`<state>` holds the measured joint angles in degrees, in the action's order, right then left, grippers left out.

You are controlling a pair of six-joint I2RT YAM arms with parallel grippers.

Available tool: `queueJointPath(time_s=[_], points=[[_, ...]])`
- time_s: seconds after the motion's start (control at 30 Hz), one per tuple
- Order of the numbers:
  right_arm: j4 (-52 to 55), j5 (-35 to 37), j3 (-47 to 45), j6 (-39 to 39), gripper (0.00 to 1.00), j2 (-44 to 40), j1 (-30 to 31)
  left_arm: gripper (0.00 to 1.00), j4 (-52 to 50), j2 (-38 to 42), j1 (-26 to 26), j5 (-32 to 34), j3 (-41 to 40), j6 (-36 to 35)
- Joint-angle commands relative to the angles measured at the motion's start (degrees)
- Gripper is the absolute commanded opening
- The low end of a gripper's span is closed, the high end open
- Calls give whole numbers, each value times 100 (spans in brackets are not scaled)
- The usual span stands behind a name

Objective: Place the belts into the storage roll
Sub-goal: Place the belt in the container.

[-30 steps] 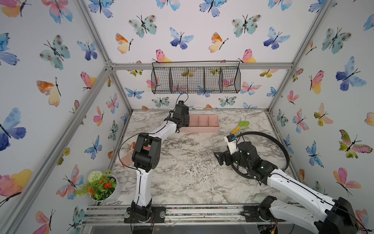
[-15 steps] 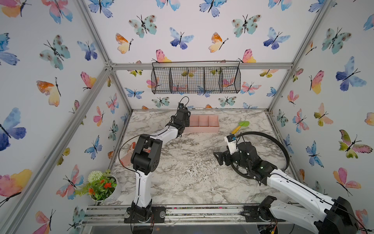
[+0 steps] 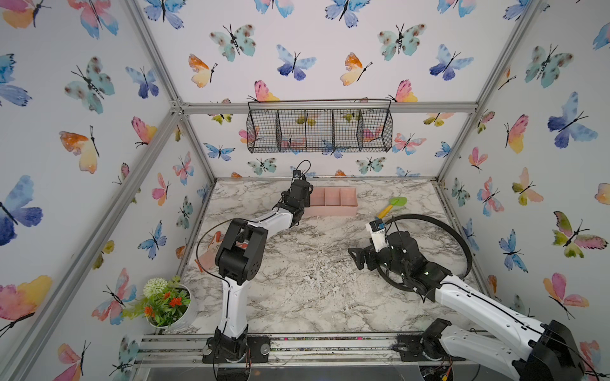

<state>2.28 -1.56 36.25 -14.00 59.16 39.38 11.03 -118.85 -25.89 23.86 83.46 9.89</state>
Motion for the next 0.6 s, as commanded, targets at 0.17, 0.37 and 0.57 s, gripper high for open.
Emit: queueJointPath(time_s=[0.17, 0.37, 0.57], points=[[-63, -90, -65, -50, 99, 57, 0, 0, -532, -423, 30, -472, 47, -117], [-102, -91, -96, -68, 99, 67, 0, 0, -689, -633, 133, -731, 350, -154], [-111, -90, -92, -59, 99, 97, 0, 0, -429, -675, 180, -855, 196, 110]])
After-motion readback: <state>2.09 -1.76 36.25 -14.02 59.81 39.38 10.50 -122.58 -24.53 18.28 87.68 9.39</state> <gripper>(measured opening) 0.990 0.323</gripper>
